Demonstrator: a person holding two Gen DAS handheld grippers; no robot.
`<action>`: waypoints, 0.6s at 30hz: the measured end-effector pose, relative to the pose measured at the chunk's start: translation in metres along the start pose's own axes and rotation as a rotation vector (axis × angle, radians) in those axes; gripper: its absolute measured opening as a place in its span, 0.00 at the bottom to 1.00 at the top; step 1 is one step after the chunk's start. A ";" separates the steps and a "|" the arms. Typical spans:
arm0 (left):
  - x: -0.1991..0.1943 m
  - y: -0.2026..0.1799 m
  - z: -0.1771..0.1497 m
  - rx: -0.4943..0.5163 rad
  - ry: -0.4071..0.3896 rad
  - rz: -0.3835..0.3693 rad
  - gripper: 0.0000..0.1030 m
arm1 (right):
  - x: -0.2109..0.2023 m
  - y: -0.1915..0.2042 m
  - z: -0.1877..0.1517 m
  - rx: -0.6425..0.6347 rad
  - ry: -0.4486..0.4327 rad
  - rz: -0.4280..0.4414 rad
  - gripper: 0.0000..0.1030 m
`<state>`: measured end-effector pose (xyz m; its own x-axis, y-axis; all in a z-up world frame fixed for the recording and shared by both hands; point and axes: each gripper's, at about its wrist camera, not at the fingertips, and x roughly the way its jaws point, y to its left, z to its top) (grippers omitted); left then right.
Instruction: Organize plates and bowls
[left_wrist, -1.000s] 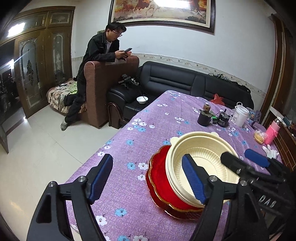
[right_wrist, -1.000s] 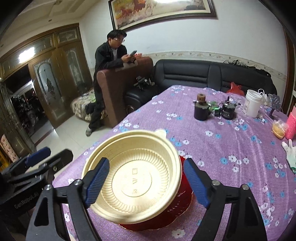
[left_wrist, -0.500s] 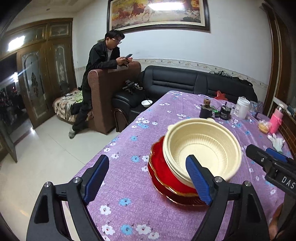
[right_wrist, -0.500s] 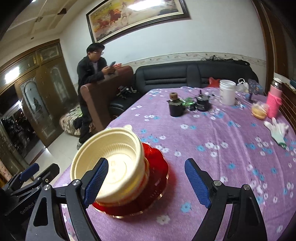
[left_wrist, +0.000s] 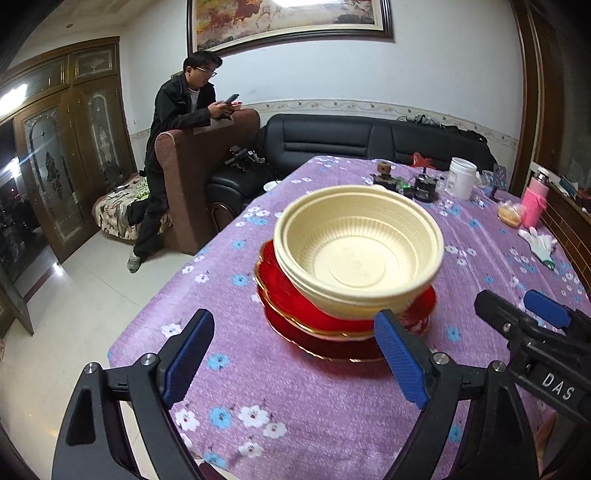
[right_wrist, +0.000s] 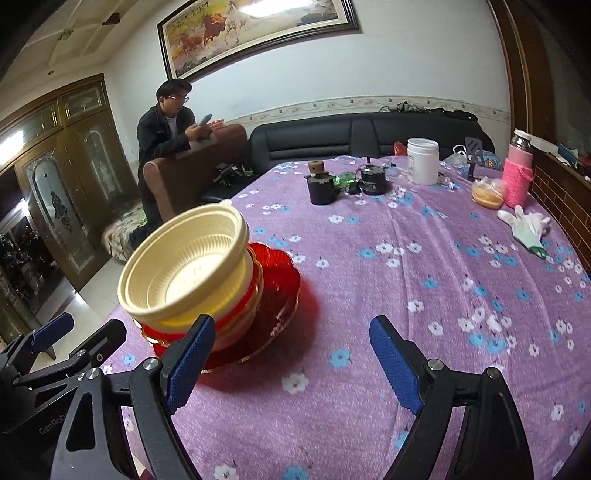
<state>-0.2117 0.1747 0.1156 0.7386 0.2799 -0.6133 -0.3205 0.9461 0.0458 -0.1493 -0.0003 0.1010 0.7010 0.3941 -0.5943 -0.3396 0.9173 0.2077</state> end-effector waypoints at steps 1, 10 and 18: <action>0.000 -0.002 -0.001 0.003 0.003 -0.003 0.86 | 0.000 -0.001 -0.003 0.001 0.005 -0.001 0.87; 0.004 -0.013 -0.014 0.019 0.048 -0.029 0.86 | 0.001 -0.012 -0.021 0.019 0.048 -0.024 0.87; 0.005 -0.019 -0.018 0.025 0.062 -0.036 0.86 | 0.001 -0.018 -0.027 0.027 0.062 -0.042 0.87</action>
<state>-0.2129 0.1550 0.0974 0.7111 0.2358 -0.6623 -0.2792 0.9593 0.0418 -0.1594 -0.0180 0.0754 0.6740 0.3520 -0.6495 -0.2933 0.9344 0.2020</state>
